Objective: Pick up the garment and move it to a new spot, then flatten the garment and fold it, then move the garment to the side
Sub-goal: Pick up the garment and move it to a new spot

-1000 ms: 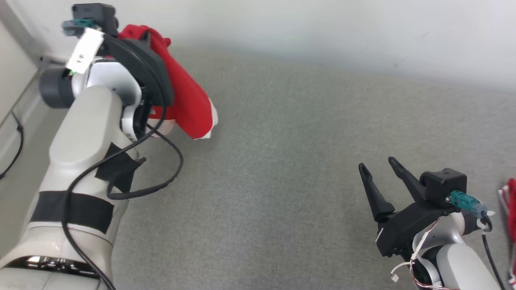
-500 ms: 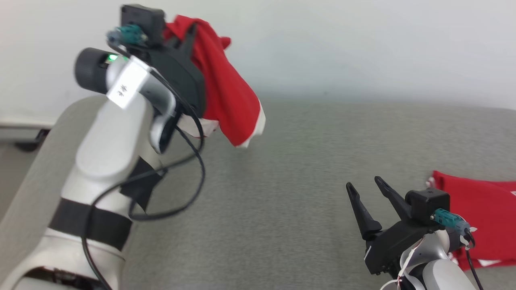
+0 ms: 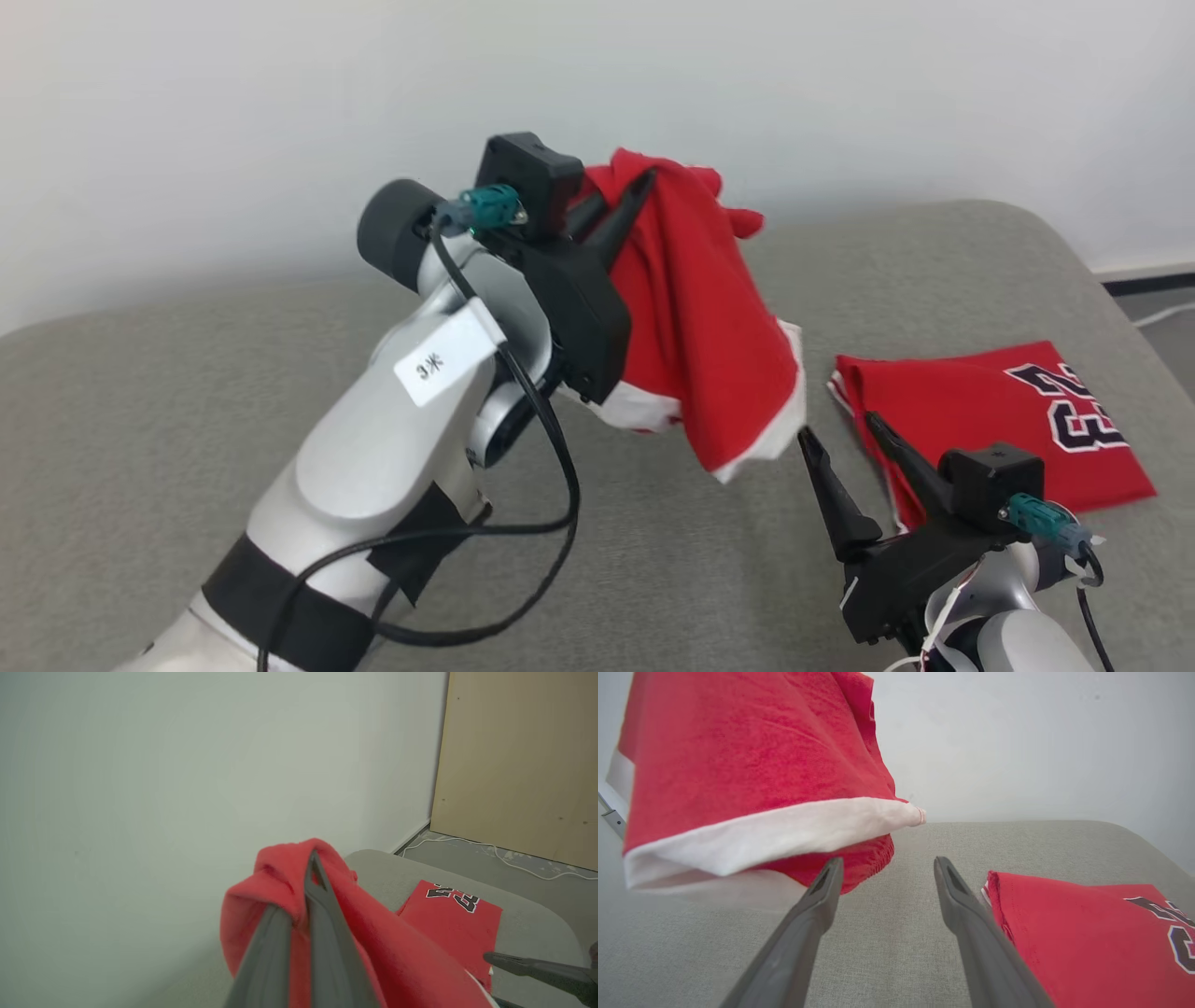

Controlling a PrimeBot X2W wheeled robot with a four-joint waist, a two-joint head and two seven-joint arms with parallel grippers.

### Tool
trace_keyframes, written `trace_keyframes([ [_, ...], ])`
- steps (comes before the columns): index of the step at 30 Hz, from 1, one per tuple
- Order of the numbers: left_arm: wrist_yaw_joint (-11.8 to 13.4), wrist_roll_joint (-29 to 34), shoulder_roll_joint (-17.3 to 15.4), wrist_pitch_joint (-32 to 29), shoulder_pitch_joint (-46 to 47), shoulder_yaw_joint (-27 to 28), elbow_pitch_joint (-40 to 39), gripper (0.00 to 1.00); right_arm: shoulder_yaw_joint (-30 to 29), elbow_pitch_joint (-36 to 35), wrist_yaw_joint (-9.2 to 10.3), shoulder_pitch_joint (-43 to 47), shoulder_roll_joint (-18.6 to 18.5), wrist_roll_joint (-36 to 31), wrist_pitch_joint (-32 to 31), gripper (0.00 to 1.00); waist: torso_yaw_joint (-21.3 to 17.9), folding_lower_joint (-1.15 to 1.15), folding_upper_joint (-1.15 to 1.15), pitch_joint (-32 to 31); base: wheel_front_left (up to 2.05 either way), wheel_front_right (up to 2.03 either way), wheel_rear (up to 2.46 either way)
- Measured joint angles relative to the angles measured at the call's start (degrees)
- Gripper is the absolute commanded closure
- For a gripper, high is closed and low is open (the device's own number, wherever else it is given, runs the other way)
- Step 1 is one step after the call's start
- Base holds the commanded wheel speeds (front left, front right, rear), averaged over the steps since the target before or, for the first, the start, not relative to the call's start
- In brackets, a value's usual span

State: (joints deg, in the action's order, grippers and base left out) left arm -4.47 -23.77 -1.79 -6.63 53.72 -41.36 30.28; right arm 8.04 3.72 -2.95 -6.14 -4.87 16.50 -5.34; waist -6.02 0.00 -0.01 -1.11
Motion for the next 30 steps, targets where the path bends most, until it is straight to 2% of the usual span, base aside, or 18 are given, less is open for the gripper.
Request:
trace_keyframes([
  [5,0.93,0.02,0.02,-1.65,-2.32,-2.18,-0.66,1.0,-0.52,-0.25,0.26,-0.02,-0.02,0.14,0.13,0.0,-3.93,0.0,0.0,0.76,0.0,0.0,0.0],
  [9,1.47,0.9,-0.11,-2.86,-4.35,-2.16,3.58,1.0,-0.63,-0.42,0.26,-0.19,-0.02,0.24,0.32,0.0,-6.47,0.0,0.0,1.94,0.0,0.0,0.0],
  [17,1.38,3.81,-5.25,-3.39,-4.1,-2.72,12.89,1.0,-0.43,0.08,0.44,-1.18,0.16,0.63,0.87,0.0,-9.45,0.01,0.01,5.1,0.0,0.0,0.0],
  [23,1.93,5.12,-6.9,-2.55,-2.79,-2.63,18.17,1.0,-0.03,0.6,0.44,-2.7,0.36,1.03,1.37,0.0,-10.52,0.02,0.01,6.33,0.0,0.0,0.0],
  [24,2.55,5.13,-7.02,-2.23,-2.53,-2.3,18.9,0.7,0.04,0.68,0.44,-2.74,0.41,1.07,1.43,0.0,-10.6,0.01,0.01,6.41,0.0,0.0,0.0],
  [25,3.05,5.12,-7.09,-1.79,-2.43,-1.92,19.37,0.47,0.13,0.99,0.44,-2.74,0.45,1.08,1.58,0.0,-10.65,0.01,0.01,6.45,0.0,0.0,0.0],
  [26,3.41,5.06,-7.04,-1.3,-2.37,-1.57,19.81,0.0,0.19,1.36,0.44,-2.74,0.49,1.11,1.85,0.0,-10.67,0.01,0.01,6.46,0.0,0.0,0.0],
  [30,3.64,4.49,-5.13,0.44,-1.65,-0.74,21.29,0.0,-0.14,1.82,0.48,-2.73,0.52,1.15,2.14,0.0,-10.37,0.01,0.01,6.27,0.0,0.0,0.0],
])
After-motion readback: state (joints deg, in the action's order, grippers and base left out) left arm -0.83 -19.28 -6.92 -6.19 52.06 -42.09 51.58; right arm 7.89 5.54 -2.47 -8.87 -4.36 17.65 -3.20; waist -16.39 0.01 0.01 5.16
